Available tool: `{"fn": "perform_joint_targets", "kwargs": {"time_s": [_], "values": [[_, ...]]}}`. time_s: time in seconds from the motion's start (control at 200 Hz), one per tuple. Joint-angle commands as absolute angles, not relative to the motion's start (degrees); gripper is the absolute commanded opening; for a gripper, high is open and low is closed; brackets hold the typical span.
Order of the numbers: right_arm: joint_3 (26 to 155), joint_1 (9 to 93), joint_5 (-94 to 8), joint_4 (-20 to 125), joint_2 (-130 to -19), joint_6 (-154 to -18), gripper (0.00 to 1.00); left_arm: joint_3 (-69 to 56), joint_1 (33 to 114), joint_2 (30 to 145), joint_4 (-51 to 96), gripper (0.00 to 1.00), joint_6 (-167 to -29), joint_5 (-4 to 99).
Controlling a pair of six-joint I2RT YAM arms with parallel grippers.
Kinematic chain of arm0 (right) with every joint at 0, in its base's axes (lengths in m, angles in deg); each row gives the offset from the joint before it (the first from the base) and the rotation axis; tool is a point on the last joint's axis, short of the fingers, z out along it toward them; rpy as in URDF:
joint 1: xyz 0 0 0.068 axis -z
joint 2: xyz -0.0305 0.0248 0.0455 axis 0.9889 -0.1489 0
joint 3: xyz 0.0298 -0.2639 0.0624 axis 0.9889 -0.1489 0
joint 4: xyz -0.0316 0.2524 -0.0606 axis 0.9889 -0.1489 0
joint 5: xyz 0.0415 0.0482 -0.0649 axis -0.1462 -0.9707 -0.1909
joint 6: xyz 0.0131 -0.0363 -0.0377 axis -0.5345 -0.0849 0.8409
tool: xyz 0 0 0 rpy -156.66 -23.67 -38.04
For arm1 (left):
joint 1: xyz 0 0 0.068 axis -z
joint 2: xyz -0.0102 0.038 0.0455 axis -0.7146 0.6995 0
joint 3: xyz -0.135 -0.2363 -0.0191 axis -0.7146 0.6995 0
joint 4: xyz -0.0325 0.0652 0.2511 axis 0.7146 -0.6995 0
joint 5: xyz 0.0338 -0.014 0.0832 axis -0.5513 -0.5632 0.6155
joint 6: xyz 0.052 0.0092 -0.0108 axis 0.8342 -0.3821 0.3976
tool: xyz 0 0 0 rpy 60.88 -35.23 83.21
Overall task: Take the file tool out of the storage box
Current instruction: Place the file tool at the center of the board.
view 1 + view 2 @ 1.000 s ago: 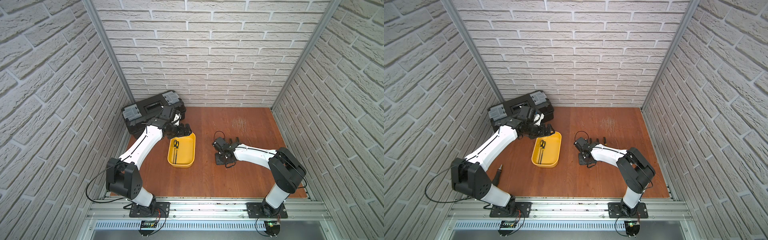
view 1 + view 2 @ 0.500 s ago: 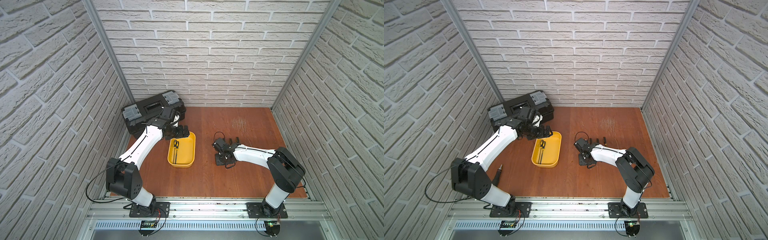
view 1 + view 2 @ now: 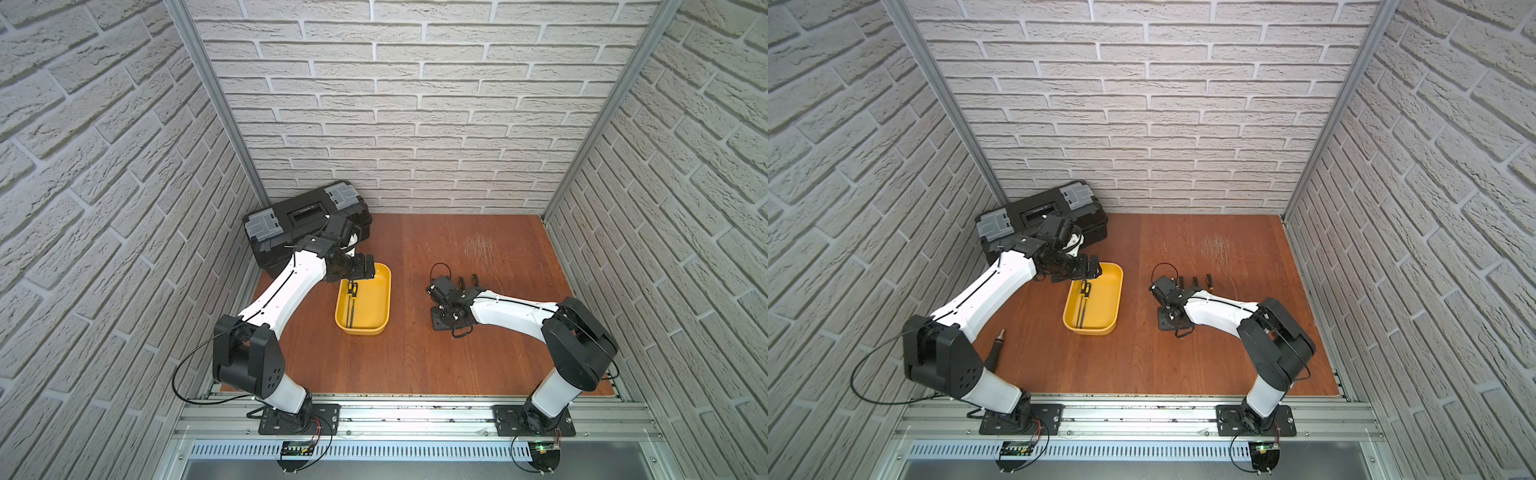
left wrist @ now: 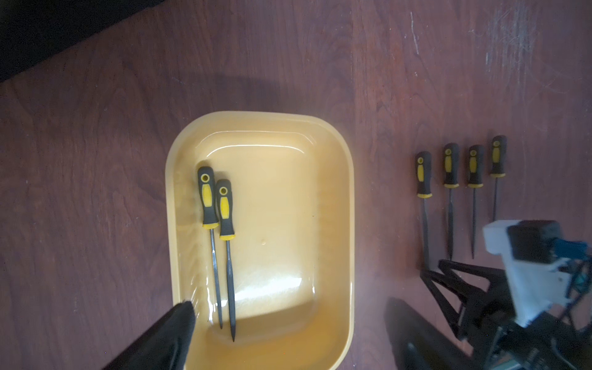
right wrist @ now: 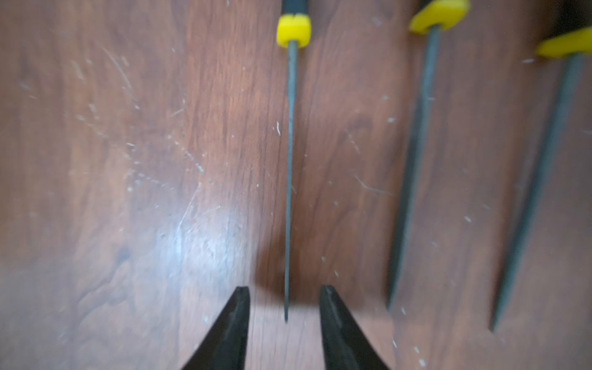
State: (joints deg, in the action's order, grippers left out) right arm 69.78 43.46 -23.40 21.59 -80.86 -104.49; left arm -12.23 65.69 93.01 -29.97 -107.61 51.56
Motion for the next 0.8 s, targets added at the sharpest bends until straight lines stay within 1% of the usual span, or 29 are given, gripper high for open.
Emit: {"fn": "perform_joint_targets", "kwargs": {"time_s": [0.0,0.205,0.255,0.335,0.52,0.61,0.795], "values": [[70.97,43.56,-22.73,20.77,-72.99,-101.16,0.49,-14.13,66.48,94.72,-31.64,0.97,-106.31,54.38],[72.3,43.67,-26.56,20.05,-64.85,-96.98,0.76,-15.28,67.48,97.88,-32.09,0.93,-106.9,56.5],[72.35,43.73,-27.74,20.19,-63.38,-96.44,0.85,-15.8,68.03,99.06,-32.75,0.92,-107.01,58.28],[72.18,43.89,-29.91,20.9,-61.37,-95.67,0.92,-16.34,68.56,100.83,-33.45,0.91,-107.28,60.79],[71.34,44.25,-32.19,22.69,-57.9,-94.71,0.94,-17.22,70.02,105.07,-32.64,0.84,-107.41,62.95],[71.22,44.5,-32.94,22.6,-57.52,-94.13,1.0,-17.61,70.23,106.75,-32.18,0.81,-107.51,64.17],[70.12,44.96,-35.02,23.51,-56.91,-93.59,1.0,-18.75,70.22,110.5,-32.1,0.67,-107.85,66.2]]}}
